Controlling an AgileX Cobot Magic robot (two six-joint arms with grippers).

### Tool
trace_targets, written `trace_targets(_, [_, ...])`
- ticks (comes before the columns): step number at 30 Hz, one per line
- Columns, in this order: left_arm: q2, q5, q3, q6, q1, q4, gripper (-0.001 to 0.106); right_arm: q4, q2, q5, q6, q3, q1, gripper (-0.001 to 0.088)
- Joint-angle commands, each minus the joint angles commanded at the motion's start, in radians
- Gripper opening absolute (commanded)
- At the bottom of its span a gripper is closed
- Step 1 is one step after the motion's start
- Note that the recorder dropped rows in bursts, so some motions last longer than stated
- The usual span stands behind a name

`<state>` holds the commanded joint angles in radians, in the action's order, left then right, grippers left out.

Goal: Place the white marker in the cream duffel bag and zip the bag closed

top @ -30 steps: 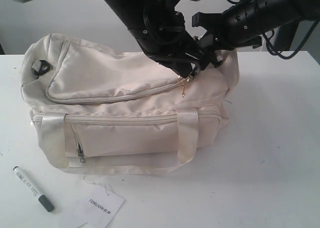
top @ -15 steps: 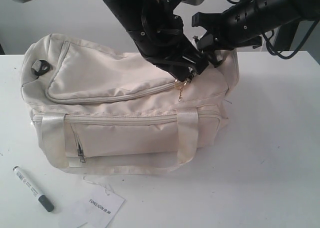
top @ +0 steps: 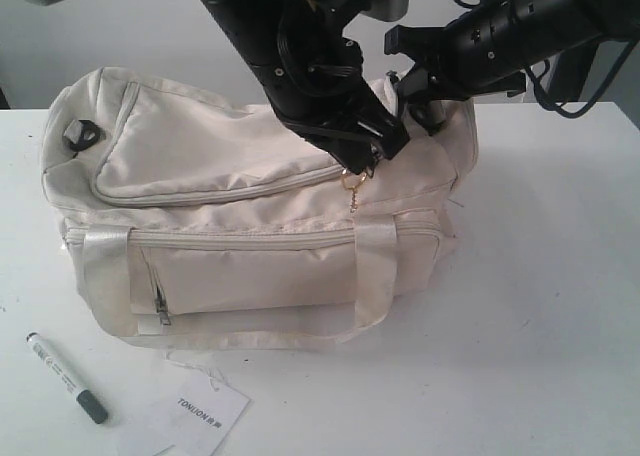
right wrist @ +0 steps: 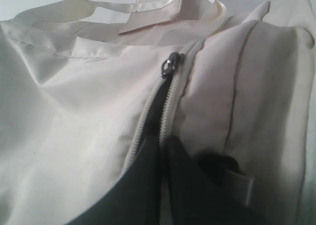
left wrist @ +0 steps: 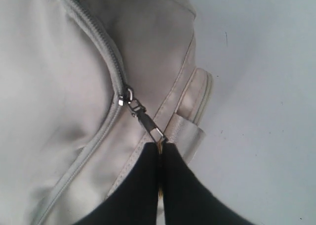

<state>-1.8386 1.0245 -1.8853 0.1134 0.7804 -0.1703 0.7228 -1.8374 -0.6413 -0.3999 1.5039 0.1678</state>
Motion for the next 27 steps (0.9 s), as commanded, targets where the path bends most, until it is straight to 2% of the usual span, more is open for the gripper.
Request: trace_targets(27, [0.000, 0.103, 0.000, 0.025, 0.000, 0.009, 0.000, -0.002, 0.000, 0.005, 0.002, 0.000, 0.000, 0.0000])
